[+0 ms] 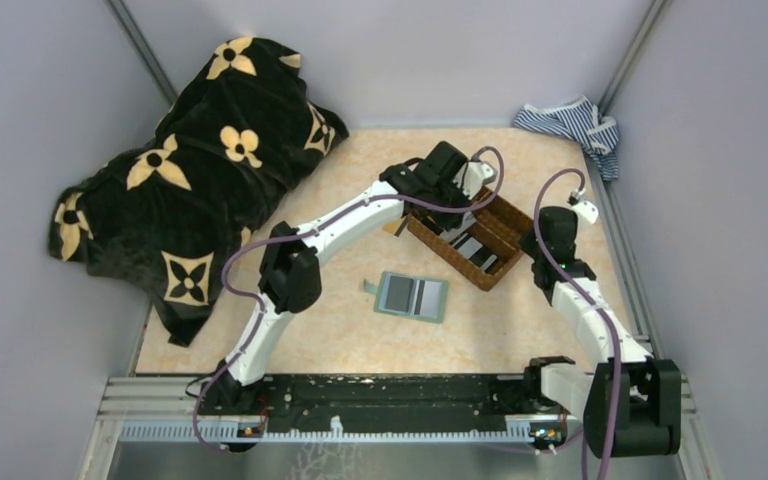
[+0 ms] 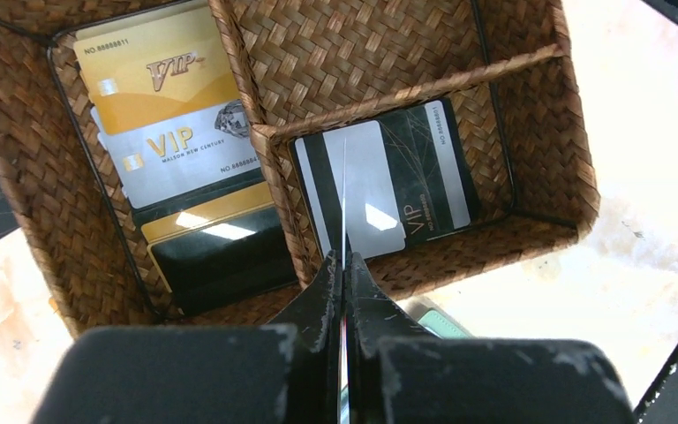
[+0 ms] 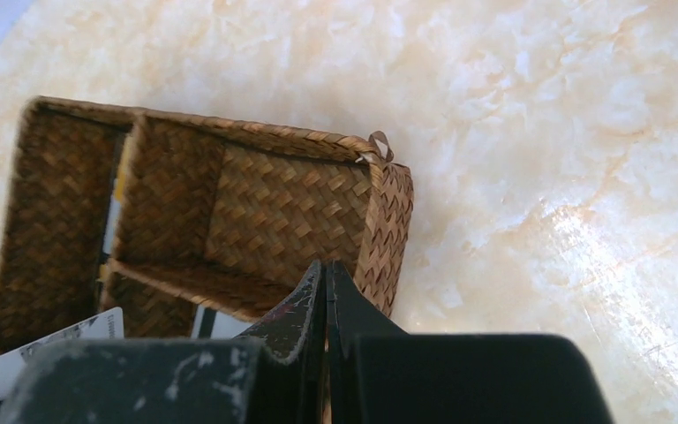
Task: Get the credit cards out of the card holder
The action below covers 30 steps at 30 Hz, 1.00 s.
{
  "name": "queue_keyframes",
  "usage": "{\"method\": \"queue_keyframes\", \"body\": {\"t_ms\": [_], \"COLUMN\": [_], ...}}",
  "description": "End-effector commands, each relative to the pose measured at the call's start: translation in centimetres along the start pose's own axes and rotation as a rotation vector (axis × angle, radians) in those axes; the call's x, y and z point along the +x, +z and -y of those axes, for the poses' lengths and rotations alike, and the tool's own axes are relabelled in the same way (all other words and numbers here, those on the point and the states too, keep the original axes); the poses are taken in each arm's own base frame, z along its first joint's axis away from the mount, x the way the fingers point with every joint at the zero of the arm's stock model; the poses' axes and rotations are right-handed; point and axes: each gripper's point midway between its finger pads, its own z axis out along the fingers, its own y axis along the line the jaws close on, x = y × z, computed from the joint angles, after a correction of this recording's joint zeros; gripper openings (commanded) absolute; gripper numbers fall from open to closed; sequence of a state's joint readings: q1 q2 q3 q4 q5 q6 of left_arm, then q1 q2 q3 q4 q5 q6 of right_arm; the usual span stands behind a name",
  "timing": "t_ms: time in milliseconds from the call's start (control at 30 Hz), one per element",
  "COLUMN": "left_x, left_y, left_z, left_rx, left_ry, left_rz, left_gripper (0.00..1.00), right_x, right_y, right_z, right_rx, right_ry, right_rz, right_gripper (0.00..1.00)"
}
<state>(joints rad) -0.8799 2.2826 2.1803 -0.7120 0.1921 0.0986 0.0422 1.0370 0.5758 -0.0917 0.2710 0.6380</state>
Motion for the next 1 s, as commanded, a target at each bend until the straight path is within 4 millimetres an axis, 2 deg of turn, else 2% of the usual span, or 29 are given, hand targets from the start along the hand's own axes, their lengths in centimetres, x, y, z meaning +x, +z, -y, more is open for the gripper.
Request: {"method": "queue_keyframes", "body": {"t_ms": [0,133,333,433,633,967], "left_x": [2.9,4.1,4.2,4.8,6.8,8.5], "left_y": [1.0,1.1,0.6,0.3,0.0,1.6], "left_z": [-0.2,-0.4,-0.5,-0.4,-0.8,-0.3], "left_rx": [-0.01,-0.023,-0.031,-0.028,-0.04,-0.011], "left_ry": [-0.018,-0.027,-0.025,-0.007,0.015,0.008], "left_rz": [-0.116,-0.159,-0.165,-0.197,-0.271,-0.296], "left_gripper": [0.0,0.0,0.0,0.0,0.0,0.02], "right_x": [0.4,1.0,2.7,3.4,3.1,3.3], "right_y": [1.1,1.4,3.0,3.2,2.7,2.6], "right_z": [-0.3,-0.3,-1.7,-1.9,-2.0,-2.4], "right_rx": [-0.013,-0.029,-0.087,-0.106,-0.123,-0.145], "right_ry": [-0.003,-0.006,-0.021,-0.006,0.004,0.009], "right_rz": [-0.01,-0.016,-0.097,-0.113,-0.096,-0.101], "right_gripper": [0.0,0.0,0.0,0.0,0.0,0.0]}}
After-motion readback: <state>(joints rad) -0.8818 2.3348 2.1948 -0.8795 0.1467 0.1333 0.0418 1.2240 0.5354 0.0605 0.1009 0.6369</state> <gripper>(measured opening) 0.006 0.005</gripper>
